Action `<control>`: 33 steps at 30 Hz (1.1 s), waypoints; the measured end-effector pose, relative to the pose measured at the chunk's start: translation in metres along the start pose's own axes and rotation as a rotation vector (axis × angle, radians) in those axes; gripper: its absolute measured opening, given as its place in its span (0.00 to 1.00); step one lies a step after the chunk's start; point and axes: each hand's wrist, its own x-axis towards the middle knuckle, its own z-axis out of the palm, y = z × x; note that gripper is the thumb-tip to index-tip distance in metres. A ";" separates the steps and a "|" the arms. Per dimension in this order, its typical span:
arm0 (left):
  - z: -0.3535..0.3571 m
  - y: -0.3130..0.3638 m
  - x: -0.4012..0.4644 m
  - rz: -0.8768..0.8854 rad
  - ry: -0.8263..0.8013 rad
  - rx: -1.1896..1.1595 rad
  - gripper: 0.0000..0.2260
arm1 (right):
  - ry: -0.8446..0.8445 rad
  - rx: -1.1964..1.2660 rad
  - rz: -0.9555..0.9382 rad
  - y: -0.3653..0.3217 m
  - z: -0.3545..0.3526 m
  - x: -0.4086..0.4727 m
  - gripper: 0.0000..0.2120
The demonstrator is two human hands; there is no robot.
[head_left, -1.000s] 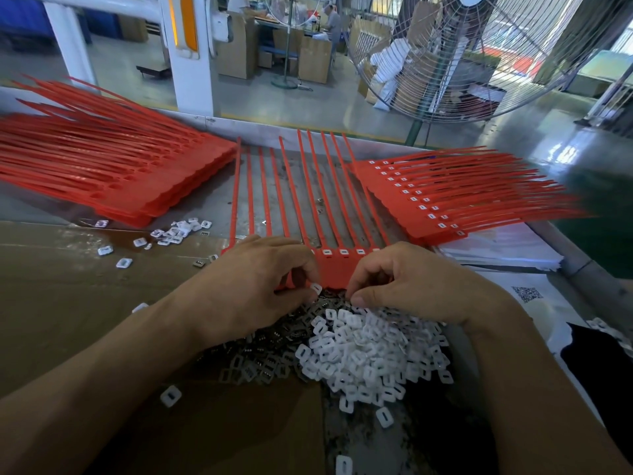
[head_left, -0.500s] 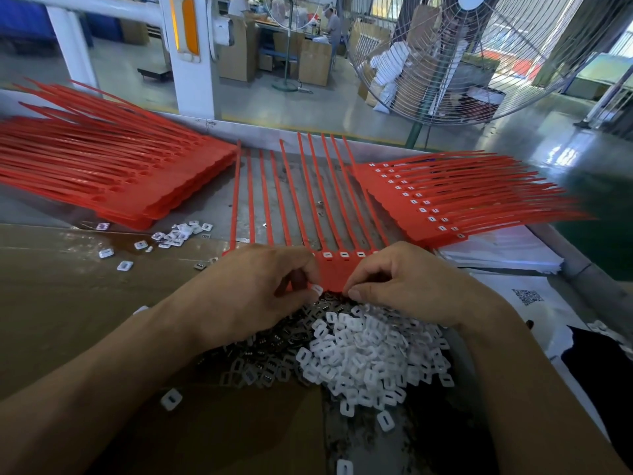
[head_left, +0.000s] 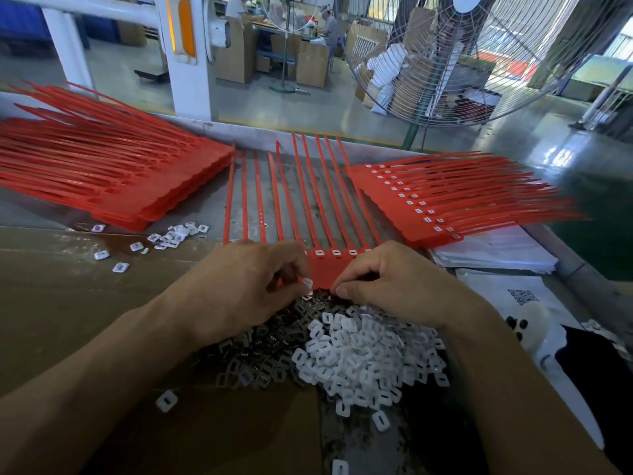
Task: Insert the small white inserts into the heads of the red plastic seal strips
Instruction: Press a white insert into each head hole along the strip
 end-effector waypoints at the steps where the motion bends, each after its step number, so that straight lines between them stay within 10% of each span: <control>1: 0.001 0.000 0.000 -0.001 0.019 -0.004 0.05 | 0.020 0.007 -0.010 -0.003 0.002 0.000 0.04; 13: 0.004 -0.001 -0.001 -0.001 0.195 -0.123 0.06 | 0.198 0.447 -0.096 -0.027 0.026 0.006 0.06; 33: -0.005 -0.009 -0.001 -0.068 0.226 0.050 0.08 | 0.414 0.513 -0.054 -0.024 0.036 0.015 0.04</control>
